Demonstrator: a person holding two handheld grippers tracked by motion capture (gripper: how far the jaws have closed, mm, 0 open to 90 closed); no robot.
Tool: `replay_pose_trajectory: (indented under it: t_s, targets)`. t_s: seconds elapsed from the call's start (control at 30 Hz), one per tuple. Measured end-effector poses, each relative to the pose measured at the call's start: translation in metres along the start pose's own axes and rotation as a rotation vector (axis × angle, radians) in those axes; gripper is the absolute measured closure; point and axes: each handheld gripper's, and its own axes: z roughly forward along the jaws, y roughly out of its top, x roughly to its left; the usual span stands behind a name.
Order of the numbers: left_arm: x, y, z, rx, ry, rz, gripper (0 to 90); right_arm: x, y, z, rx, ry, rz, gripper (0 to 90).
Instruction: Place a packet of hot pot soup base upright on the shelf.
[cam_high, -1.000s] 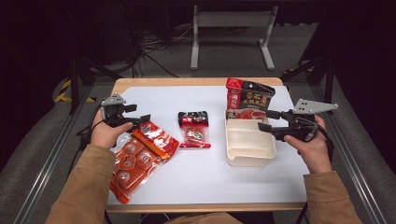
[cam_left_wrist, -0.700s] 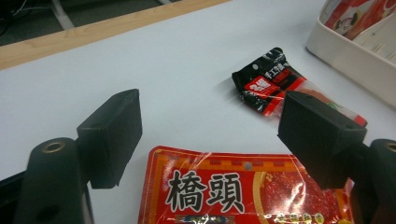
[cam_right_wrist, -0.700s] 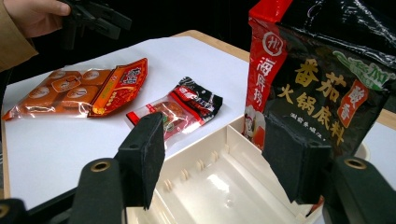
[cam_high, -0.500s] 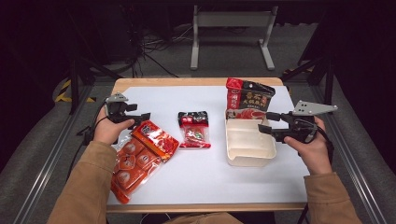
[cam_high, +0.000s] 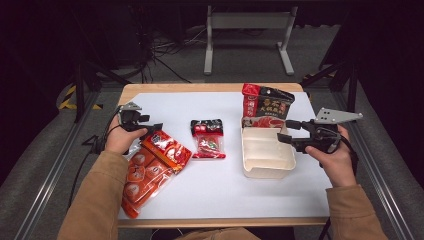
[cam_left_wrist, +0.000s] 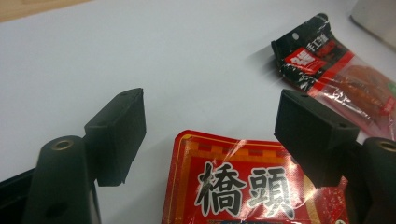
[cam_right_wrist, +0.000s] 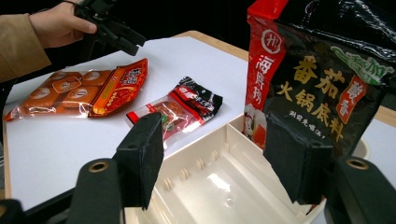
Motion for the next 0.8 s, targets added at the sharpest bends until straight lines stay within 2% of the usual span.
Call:
replay_pose_trajectory:
  t_s: [0.13,0.27,0.47,0.53,0.8]
  targets:
    - [0.002,-0.003,0.004,0.026,0.002,-0.014,26.7,0.001,0.000,0.001,0.006,-0.001,-0.002,37.7]
    - [0.005,-0.007,0.007,0.029,-0.013,-0.019,29.7,0.001,0.000,0.003,0.012,-0.003,-0.005,37.3]
    - [0.009,-0.014,0.009,0.037,-0.013,-0.046,30.2,0.002,-0.001,0.002,0.014,-0.006,-0.005,36.9]
    - [0.010,-0.016,0.010,0.045,-0.027,-0.061,31.1,0.002,-0.001,0.002,0.014,-0.006,-0.005,36.7]
    - [0.009,-0.018,0.015,0.059,-0.056,-0.050,32.6,0.001,-0.002,0.003,0.022,-0.002,0.004,36.6]
